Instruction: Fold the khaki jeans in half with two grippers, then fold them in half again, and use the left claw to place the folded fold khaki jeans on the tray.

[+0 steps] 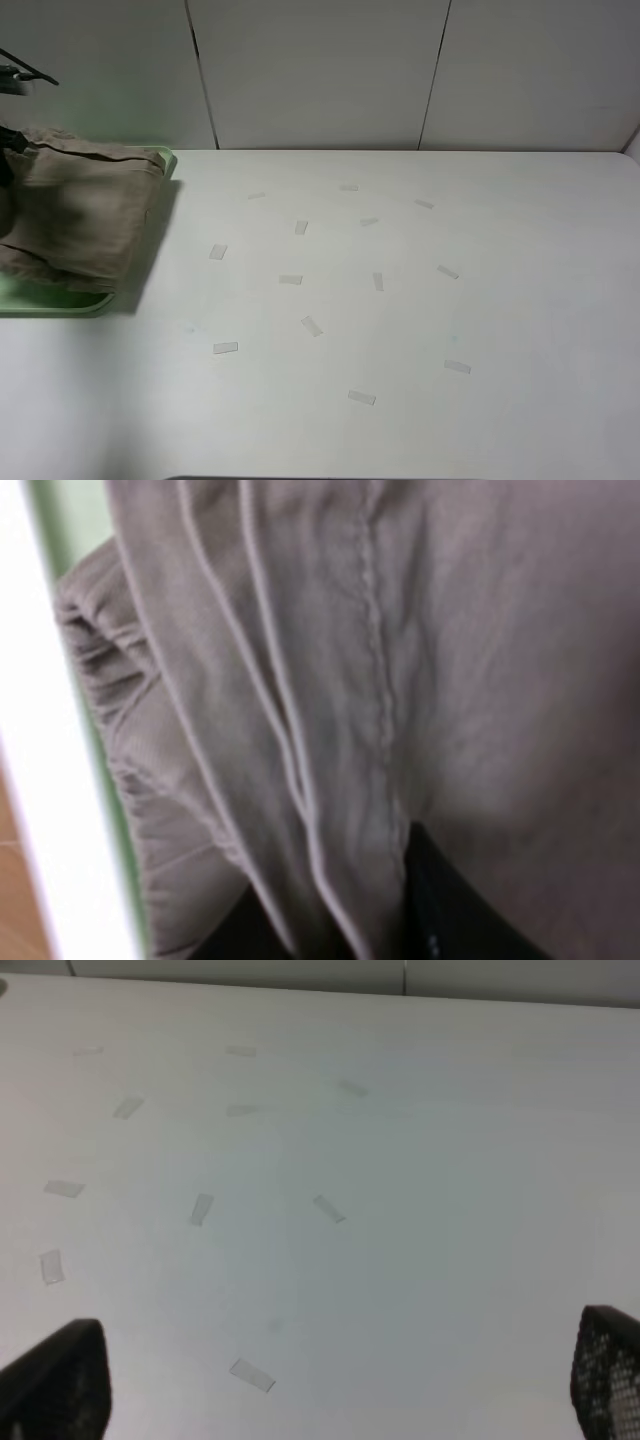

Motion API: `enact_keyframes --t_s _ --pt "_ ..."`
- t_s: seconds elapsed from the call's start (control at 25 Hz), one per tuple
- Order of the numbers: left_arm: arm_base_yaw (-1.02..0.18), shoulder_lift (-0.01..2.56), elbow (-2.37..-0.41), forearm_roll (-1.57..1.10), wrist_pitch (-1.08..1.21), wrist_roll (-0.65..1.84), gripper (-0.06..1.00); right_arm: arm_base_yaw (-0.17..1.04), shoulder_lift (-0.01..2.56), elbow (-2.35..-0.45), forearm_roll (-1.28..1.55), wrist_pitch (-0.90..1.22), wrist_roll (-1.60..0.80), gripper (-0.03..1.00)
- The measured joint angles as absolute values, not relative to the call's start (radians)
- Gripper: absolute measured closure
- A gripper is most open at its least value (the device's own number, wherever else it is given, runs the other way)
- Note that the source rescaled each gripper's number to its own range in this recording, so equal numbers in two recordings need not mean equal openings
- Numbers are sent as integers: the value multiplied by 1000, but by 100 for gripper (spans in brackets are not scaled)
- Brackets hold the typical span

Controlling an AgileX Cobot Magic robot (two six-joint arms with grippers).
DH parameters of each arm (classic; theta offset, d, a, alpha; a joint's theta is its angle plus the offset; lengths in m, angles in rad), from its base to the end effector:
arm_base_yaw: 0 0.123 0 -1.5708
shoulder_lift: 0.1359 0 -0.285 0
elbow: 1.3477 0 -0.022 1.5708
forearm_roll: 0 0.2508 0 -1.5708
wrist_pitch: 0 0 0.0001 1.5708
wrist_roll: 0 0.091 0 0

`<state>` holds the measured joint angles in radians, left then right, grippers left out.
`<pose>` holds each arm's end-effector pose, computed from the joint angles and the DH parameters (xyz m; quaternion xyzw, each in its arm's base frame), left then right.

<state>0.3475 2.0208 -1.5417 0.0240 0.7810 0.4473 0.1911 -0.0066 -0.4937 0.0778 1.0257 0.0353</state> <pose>0.4066 0.1489 0.2011 0.0556 0.9787 0.0857 0.1784 -0.0049 0.0052 0.2786 -0.0664 0.8406 0.0992 0.5283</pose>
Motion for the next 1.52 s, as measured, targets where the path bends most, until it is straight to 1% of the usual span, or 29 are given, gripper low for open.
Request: enact_keyframes --t_s 0.28,0.8,0.84,0.88,0.92,1.0,1.04,1.08,1.12,1.24,1.36,1.52 --pt "378 2037 -1528 39 681 466 78 191 -7 -494 78 1026 35 -3" --pt "379 2096 -1513 -55 627 469 79 191 -7 -494 78 1026 35 -3" --pt "379 2096 -1512 -56 622 469 77 191 -7 -494 78 1026 35 -3" --pt "379 2096 -1512 -60 612 470 73 191 -7 -494 78 1026 35 -3" --pt "379 2096 -1512 -63 600 477 64 191 -7 -494 78 1026 35 -3" --pt "379 2096 -1512 -74 559 493 40 191 -7 -494 78 1026 35 -3" --pt "379 2096 -1512 -82 541 494 25 191 -7 -494 78 1026 35 -3" --pt "379 2096 -1512 -94 529 490 13 191 -7 -494 78 1026 35 -3" --pt "379 2096 -1512 -111 511 483 6 191 -7 -494 78 1026 35 -3" --pt "379 2096 -1512 -182 472 457 -2 191 -7 -494 78 1026 35 -3" --pt "379 2095 -1512 -236 482 450 -5 191 -7 -494 78 1026 35 -3" --pt "379 2065 -1512 -243 545 450 -5 191 -7 -494 78 1026 35 -3"
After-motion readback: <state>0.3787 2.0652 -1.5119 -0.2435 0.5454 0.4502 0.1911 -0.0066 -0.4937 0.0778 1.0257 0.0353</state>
